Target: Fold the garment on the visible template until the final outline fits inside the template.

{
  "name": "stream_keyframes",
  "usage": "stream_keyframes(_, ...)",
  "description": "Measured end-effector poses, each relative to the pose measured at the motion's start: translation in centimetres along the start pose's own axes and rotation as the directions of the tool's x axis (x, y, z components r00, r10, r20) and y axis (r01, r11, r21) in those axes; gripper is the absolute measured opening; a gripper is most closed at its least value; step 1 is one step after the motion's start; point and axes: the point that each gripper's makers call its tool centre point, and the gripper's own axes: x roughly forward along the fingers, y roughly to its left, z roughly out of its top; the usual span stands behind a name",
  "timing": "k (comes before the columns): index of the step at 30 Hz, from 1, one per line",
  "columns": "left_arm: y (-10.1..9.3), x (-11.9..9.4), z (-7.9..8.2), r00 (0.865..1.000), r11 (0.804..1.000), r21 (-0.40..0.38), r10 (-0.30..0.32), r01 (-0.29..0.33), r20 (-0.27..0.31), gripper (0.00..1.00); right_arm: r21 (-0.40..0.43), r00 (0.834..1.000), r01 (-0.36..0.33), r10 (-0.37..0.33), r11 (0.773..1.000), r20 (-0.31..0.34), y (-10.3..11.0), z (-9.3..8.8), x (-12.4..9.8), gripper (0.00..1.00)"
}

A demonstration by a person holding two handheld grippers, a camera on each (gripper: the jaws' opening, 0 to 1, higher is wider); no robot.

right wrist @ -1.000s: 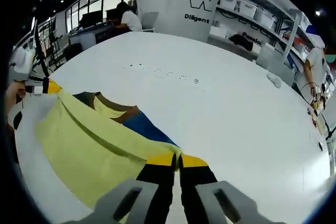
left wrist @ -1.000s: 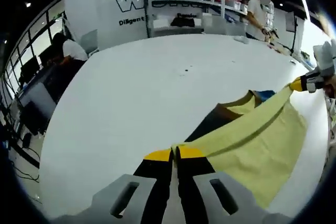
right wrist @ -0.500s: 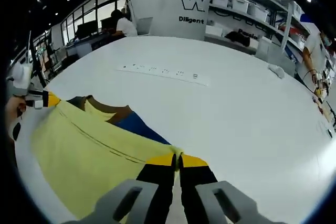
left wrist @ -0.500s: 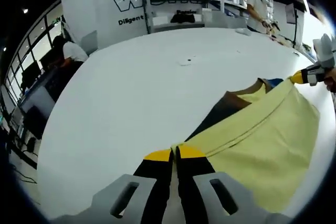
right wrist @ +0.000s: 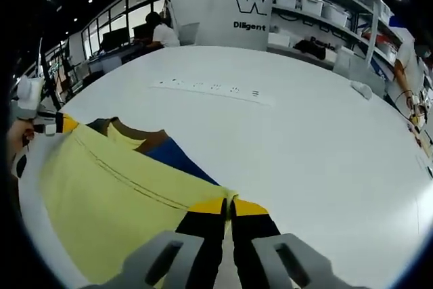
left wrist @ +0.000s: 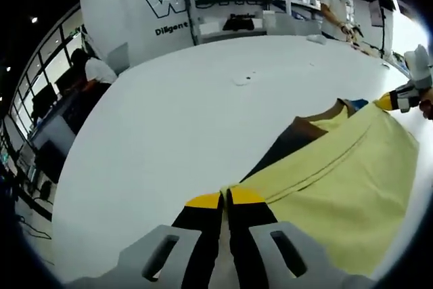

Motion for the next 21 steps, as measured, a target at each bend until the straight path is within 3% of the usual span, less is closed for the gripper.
stream_keyframes(2, 0.0, 0.0, 0.2, 1.0, 0.998, 0.057, -0.005, 0.004, 0.014, 0.08, 0.053, 0.998, 0.005, -0.009, 0.999, 0.067, 0.0, 1.2, -0.2, 0.0)
stream_keyframes(3, -0.1, -0.1, 0.2, 1.0, 0.996, 0.086, -0.012, 0.011, 0.015, 0.08, 0.095, 0.993, -0.027, 0.016, 0.995, 0.115, 0.4, 2.1, -0.6, 0.0)
stream_keyframes(5, 0.0, -0.4, 0.4, 1.0, 0.994, 0.106, -0.016, 0.014, 0.019, 0.17, 0.098, 0.993, -0.042, 0.031, 0.994, 0.116, 0.6, 2.3, -1.2, 0.11)
stream_keyframes(8, 0.1, -0.9, 1.0, 0.998, 0.989, 0.143, -0.039, 0.032, 0.045, 0.38, -0.004, 0.992, -0.037, 0.037, 0.999, 0.124, 0.8, 2.9, -1.9, 0.19)
stream_keyframes(11, -0.8, -1.8, 1.7, 0.99, 0.978, 0.184, -0.115, 0.098, 0.087, 0.49, -0.073, 0.992, -0.051, 0.059, 0.996, 0.116, 1.4, 2.8, -2.5, 0.23)
stream_keyframes(15, -1.0, -2.1, 0.7, 0.988, 0.965, 0.234, -0.137, 0.118, 0.068, 0.5, -0.181, 0.995, -0.056, 0.07, 0.982, 0.074, 1.7, 1.9, -2.8, 0.35)
stream_keyframes(18, -1.3, -1.9, 0.1, 0.987, 0.959, 0.247, -0.153, 0.136, 0.053, 0.52, -0.27, 0.998, -0.038, 0.049, 0.962, 0.035, 1.3, 1.1, -2.7, 0.36)
stream_keyframes(20, -1.4, -1.7, 0.2, 0.987, 0.946, 0.296, -0.151, 0.129, 0.054, 0.53, -0.305, 0.998, -0.032, 0.045, 0.952, 0.036, 1.2, 1.0, -2.6, 0.37)
stream_keyframes(21, -1.5, -1.7, 0.3, 0.986, 0.933, 0.334, -0.159, 0.132, 0.057, 0.52, -0.356, 0.999, -0.026, 0.039, 0.934, 0.031, 1.0, 0.7, -2.5, 0.38)
